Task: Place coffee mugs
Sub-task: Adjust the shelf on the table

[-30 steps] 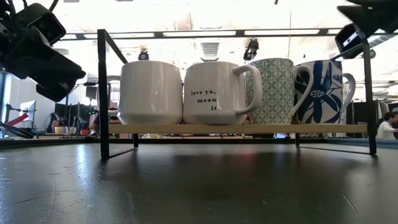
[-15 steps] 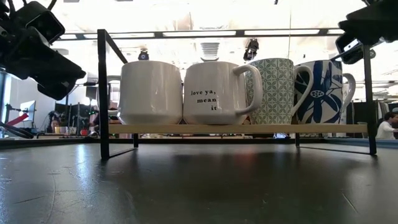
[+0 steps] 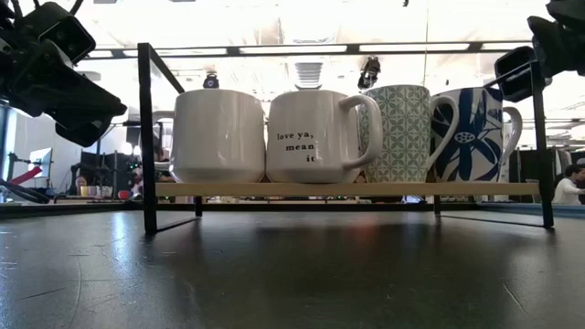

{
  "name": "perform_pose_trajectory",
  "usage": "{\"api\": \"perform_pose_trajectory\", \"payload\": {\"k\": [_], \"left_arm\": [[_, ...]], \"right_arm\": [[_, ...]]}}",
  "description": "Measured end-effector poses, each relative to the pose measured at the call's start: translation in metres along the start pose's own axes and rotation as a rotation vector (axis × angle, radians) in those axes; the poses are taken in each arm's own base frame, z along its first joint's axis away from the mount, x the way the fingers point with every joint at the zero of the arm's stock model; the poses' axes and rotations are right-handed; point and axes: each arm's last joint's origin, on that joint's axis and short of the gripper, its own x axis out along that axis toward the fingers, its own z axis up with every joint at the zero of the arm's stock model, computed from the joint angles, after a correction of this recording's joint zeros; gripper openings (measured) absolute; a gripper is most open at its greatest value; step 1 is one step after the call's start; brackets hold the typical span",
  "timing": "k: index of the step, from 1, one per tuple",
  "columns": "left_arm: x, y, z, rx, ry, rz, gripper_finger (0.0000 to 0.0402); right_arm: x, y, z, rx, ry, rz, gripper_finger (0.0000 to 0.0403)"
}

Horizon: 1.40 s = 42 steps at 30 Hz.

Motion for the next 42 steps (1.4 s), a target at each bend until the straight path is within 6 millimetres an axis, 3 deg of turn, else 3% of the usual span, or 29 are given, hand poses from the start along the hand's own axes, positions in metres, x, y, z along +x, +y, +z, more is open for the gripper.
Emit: {"api": "perform_pose_trajectory", "payload": {"k": [6, 16, 28, 33, 42], "left_arm": [[0.0, 0.0, 0.001, -0.009, -0.006, 0.0, 0.0038], [0.0, -0.003, 0.004, -0.169, -0.016, -0.062, 0.0041], [0.0, -0.008, 0.005, -0.249, 0.041, -0.167, 0.012], [0.003, -0.024, 0.034, -0.309, 0.006, -0.188, 0.0125], [0.003, -0.058, 0.089, -0.244, 0.18, -0.001, 0.0126]], "right_arm": [[0.0, -0.001, -0.005, -0.008, -0.001, 0.013, 0.0059], [0.0, -0.001, -0.006, -0.008, 0.001, 0.007, 0.0059], [0.0, -0.001, -0.006, -0.024, 0.003, 0.006, 0.0059], [0.0, -0.001, -0.006, -0.016, 0.002, 0.006, 0.0059], [0.0, -0.001, -0.006, -0.018, 0.003, 0.006, 0.0059]]}}
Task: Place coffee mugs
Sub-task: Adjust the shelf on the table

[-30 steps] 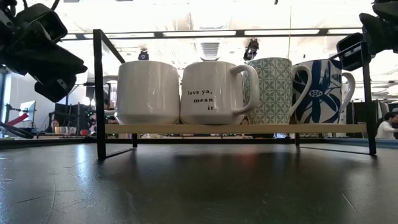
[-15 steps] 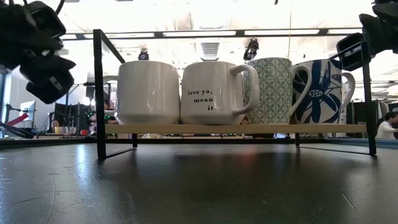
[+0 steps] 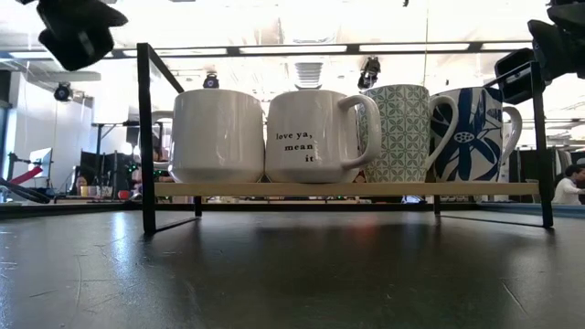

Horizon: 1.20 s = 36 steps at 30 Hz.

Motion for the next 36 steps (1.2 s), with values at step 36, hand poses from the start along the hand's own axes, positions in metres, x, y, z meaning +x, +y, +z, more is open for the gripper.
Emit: {"api": "perform_pose_trajectory", "payload": {"k": [36], "left_arm": [[0.055, -0.025, -0.007, -0.067, 0.075, 0.6, 0.0126]], "right_arm": [[0.0, 0.0, 0.0, -0.006, 0.001, 0.0, 0.0059]]}}
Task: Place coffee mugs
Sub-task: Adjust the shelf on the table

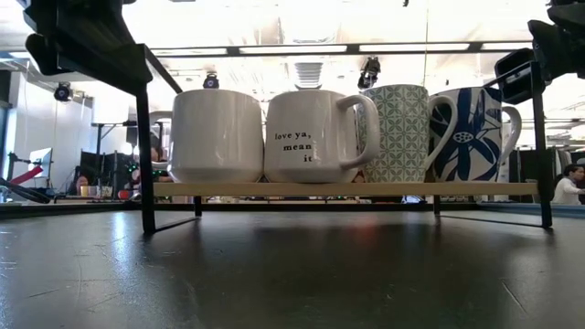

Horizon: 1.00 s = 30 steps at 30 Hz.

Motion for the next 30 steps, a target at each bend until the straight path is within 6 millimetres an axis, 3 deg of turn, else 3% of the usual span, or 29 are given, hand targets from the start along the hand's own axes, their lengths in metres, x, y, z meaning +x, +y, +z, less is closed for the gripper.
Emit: {"api": "perform_pose_trajectory", "payload": {"k": [17, 30], "left_arm": [[-0.006, 0.019, 0.001, 0.05, 0.005, 0.124, 0.0126], [-0.017, 0.029, 0.007, 0.04, 0.013, 0.114, 0.0126]], "right_arm": [[0.0, 0.0, 0.0, 0.007, 0.001, 0.001, 0.0059], [0.0, 0.0, 0.0, 0.007, 0.0, 0.0, 0.0059]]}}
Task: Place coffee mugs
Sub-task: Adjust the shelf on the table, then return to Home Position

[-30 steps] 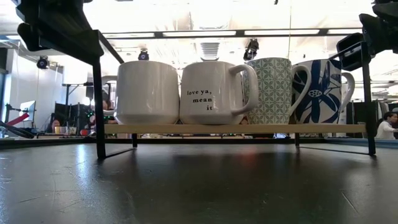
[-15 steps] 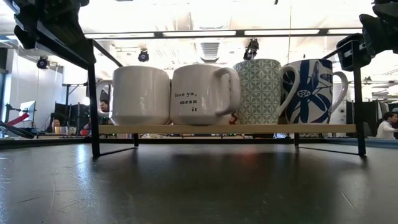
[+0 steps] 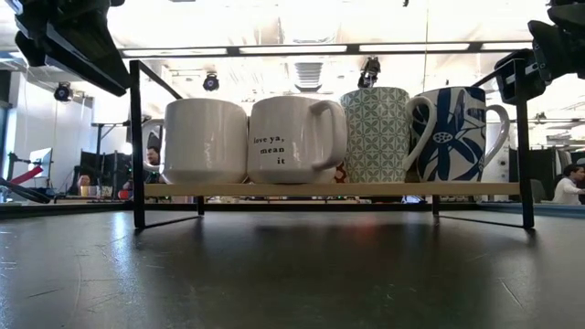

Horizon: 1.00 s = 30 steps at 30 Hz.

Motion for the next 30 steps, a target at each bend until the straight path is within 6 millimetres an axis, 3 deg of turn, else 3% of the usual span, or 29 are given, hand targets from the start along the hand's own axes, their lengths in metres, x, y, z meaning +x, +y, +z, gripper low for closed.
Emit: {"api": "perform_pose_trajectory", "payload": {"k": [13, 22, 30], "left_arm": [[-0.015, 0.01, -0.004, -0.043, -0.008, -0.006, 0.0126], [-0.03, 0.028, -0.011, 0.063, 0.049, -0.042, 0.0126], [-0.017, 0.051, -0.032, 0.068, 0.183, -0.154, 0.0116]], "right_arm": [[0.0, 0.0, 0.0, 0.0, 0.0, 0.0, 0.0059], [0.0, 0.0, 0.0, 0.0, 0.0, 0.0, 0.0059], [0.0, 0.0, 0.0, 0.0, 0.0, 0.0, 0.0059]]}}
